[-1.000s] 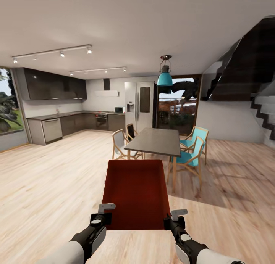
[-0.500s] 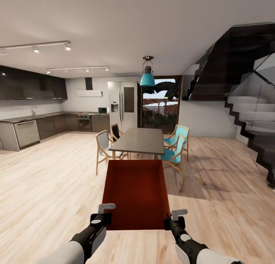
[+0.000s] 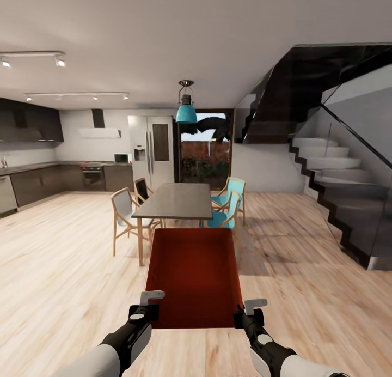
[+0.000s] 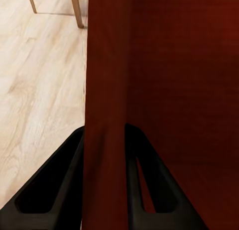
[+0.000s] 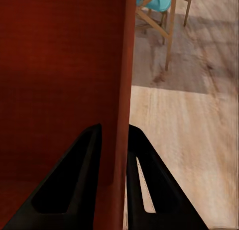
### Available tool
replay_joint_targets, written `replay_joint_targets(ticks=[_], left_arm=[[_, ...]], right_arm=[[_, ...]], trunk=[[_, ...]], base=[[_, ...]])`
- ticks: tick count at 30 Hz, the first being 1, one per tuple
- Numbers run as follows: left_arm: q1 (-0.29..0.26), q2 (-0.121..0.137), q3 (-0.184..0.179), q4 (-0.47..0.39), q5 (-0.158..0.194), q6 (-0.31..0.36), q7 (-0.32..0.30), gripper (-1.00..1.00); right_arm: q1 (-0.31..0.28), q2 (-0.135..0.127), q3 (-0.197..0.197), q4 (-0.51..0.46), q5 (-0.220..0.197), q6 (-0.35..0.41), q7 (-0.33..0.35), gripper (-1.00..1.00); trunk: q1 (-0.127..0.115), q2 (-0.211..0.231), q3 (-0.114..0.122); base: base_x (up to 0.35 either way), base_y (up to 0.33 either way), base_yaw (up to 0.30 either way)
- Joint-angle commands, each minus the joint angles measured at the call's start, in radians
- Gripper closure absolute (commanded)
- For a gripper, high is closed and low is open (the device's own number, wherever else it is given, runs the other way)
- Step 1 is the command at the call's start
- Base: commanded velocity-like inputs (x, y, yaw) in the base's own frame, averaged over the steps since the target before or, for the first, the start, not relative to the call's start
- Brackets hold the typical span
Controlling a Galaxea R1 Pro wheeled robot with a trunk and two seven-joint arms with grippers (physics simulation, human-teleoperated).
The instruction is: Move the two storage containers from the living room to the garage. In the garage, place one container on the floor and stack the other container on top of it (either order is fine).
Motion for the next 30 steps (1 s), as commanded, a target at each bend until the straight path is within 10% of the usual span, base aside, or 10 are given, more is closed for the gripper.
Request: replay_joint_targets(ticks=[1,30], left_arm=[[-0.001,0.012,0.017,-0.002,0.004,0.003,0.011,1.00],[-0.001,0.011,0.017,-0.003,0.004,0.003,0.011,1.00]], right_arm=[[-0.001,-0.001,-0.003,0.001,-0.015,-0.005,-0.003,1.00],[-0.001,-0.001,-0.003,0.001,-0.015,-0.005,-0.003,1.00]], trunk=[[0.000,-0.001,-0.001],[0.000,-0.001,-0.001]], base=[[0.000,0.000,-0.283],[0.000,0.000,-0.283]])
